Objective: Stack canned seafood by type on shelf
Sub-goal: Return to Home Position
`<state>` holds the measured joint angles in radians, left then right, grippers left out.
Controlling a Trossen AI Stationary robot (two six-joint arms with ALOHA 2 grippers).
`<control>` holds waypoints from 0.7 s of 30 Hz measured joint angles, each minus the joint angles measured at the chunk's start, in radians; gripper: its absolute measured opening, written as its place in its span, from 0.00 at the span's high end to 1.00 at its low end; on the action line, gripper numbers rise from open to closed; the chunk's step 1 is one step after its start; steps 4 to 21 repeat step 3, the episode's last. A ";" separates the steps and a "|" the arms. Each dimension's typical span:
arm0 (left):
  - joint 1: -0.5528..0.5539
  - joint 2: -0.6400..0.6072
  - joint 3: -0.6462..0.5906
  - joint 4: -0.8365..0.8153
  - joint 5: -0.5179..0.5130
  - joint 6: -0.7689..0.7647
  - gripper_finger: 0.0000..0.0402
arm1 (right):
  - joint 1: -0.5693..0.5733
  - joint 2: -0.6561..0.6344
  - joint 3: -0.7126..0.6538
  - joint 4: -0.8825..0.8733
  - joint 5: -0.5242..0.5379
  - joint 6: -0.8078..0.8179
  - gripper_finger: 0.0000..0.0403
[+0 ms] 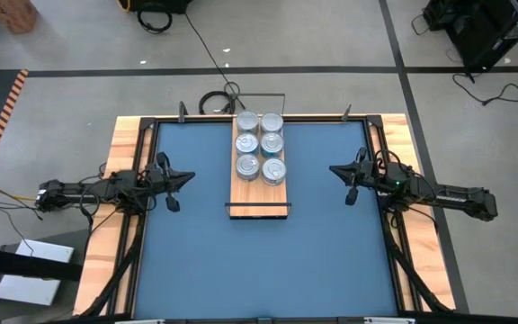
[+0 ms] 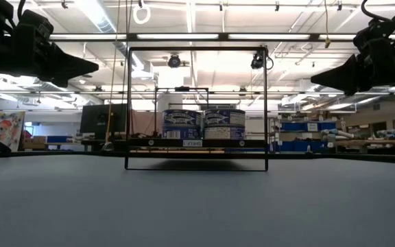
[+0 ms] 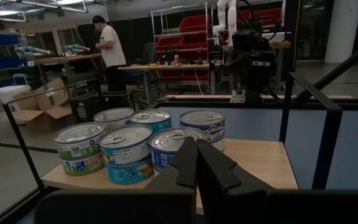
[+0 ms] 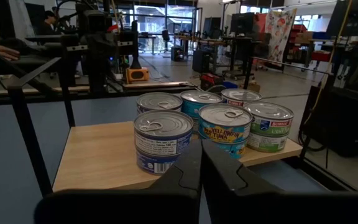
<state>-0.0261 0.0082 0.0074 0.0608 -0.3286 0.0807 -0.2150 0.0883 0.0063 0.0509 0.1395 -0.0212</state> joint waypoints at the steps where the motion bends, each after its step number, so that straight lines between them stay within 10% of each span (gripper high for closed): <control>1: 0.000 0.000 0.000 0.000 0.000 0.000 0.98 | 0.000 0.000 0.000 0.000 0.000 0.000 0.95; 21: 0.000 0.000 0.000 0.000 0.000 0.000 0.98 | 0.000 0.000 0.000 0.000 0.000 0.000 0.95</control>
